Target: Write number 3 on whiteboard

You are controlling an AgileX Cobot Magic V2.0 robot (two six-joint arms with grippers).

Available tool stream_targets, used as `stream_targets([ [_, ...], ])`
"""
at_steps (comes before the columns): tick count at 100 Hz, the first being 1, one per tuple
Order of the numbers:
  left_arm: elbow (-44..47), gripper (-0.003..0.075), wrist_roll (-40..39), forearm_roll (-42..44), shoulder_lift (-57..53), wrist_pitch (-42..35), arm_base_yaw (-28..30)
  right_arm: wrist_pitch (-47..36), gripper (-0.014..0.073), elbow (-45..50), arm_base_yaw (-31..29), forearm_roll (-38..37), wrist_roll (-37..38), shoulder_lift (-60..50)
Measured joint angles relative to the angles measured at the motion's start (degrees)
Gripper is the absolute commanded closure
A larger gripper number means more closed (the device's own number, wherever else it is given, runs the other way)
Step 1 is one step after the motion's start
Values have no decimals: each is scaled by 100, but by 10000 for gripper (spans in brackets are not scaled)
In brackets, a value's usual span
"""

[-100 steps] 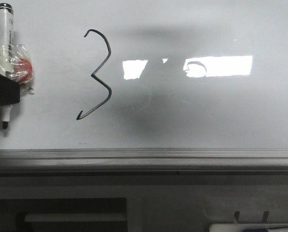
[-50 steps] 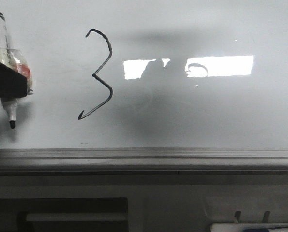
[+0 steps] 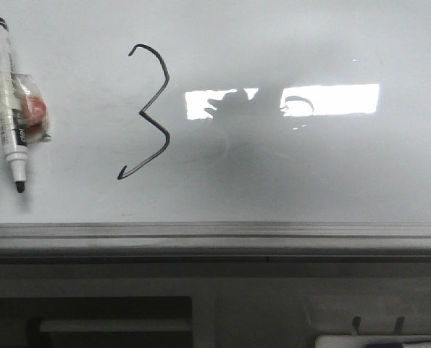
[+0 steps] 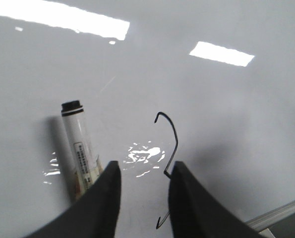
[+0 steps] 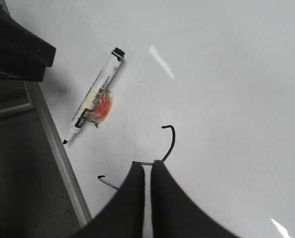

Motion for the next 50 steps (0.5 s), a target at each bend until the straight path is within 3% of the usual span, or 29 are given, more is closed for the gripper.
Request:
stream_targets([
  [2,0,741,0,55,-78,30,0,-45,638,27,0,0,0,-45],
  [24,7,741,0,629,-807,129,0,-1448,638,1010,0,0,0,-1065],
  [50,128,741,0,1278,-1502,164,0,-3905,639,3524,0,0,0,-2794],
])
